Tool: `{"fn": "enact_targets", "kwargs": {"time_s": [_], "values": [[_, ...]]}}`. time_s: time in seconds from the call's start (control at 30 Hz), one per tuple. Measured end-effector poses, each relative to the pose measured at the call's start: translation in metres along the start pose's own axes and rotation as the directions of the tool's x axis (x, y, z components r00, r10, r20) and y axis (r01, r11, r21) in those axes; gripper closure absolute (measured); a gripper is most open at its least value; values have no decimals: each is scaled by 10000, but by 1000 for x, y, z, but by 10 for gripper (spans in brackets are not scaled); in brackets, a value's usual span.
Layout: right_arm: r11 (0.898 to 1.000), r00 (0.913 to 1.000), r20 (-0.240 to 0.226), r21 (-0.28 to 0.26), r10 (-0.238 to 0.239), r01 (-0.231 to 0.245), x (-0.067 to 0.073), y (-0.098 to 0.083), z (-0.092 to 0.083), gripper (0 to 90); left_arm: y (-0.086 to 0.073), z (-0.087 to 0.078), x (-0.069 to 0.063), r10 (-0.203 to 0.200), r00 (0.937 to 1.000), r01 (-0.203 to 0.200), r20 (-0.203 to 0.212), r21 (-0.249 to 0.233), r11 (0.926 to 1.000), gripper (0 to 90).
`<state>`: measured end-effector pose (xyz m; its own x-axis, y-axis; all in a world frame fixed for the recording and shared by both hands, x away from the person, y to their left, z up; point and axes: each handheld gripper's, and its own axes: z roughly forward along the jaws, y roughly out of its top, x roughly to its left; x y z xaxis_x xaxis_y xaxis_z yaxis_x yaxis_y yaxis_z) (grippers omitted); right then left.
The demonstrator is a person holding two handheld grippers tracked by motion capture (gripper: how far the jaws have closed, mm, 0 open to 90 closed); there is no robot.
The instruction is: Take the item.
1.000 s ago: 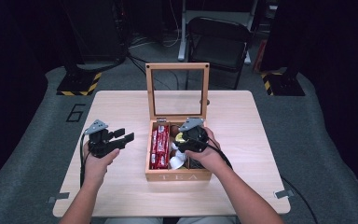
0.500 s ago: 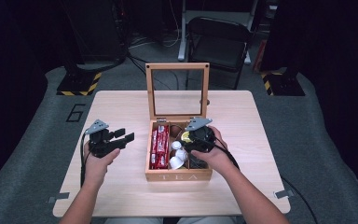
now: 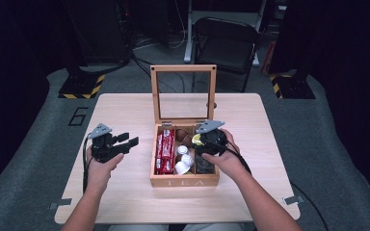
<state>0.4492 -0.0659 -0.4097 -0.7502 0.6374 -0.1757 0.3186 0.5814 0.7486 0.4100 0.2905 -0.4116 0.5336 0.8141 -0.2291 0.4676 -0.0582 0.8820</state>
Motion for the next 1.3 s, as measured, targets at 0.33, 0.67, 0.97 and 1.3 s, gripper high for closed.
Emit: {"fn": "enact_targets", "kwargs": {"time_s": [0.33,0.67,0.97,1.3], "values": [[9992,9988,308,-162,372,-367,-19,-14,-17,378,-1,0,2,-46,10000,46,-37,4,10000,468],[9951,9925,729,-148,982,-974,-40,-28,-34,378,-1,-1,3,-127,9999,127,-68,-19,9999,468],[9897,9843,1033,-195,1430,-1417,-55,-42,-42,378,-1,-2,3,-156,9998,156,-118,-62,9999,468],[9769,9655,1530,40,2107,-2138,-73,-66,-47,378,-1,-2,4,-175,9998,174,-130,-74,9998,468]]}}
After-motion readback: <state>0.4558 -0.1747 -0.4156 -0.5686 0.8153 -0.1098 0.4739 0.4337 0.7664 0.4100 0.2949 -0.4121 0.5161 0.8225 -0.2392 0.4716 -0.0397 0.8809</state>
